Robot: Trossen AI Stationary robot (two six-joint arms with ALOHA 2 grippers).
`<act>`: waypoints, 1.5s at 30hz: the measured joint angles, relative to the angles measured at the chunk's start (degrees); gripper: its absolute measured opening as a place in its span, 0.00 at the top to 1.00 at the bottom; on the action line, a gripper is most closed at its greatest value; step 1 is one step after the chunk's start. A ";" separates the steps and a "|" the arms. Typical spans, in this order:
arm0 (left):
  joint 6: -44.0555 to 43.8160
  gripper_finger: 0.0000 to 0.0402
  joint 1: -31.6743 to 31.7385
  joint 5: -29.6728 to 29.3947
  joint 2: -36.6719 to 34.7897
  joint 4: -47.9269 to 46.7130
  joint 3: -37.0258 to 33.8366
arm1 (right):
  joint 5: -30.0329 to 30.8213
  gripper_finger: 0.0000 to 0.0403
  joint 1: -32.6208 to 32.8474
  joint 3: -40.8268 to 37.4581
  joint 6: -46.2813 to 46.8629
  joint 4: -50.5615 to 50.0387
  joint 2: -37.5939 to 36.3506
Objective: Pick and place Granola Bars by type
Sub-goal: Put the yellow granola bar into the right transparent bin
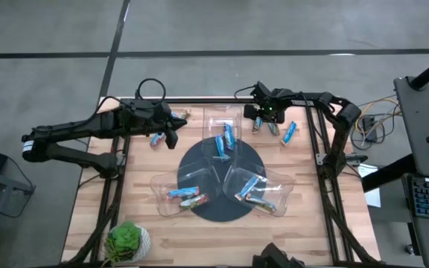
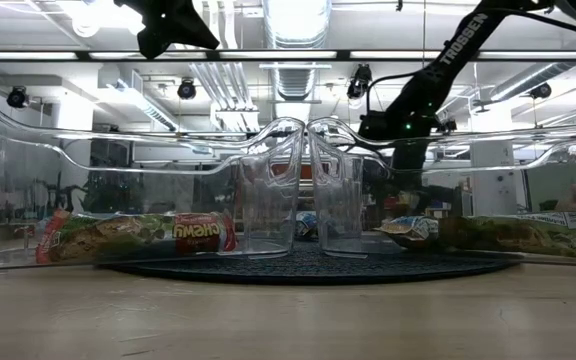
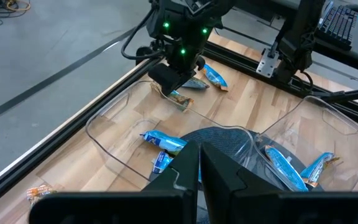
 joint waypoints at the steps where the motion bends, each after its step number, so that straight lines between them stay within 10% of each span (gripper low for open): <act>1: 0.00 1.00 0.00 0.00 0.00 0.00 0.02 | -0.26 0.44 -0.02 -0.18 0.02 0.08 -0.04; 23: -0.76 1.00 0.00 0.00 0.00 0.00 0.00 | -1.53 0.75 0.05 0.19 -0.25 -0.16 0.11; 45: -1.72 1.00 -0.02 0.00 0.00 0.00 0.00 | -0.77 0.85 -0.04 2.19 -4.20 -0.58 -2.33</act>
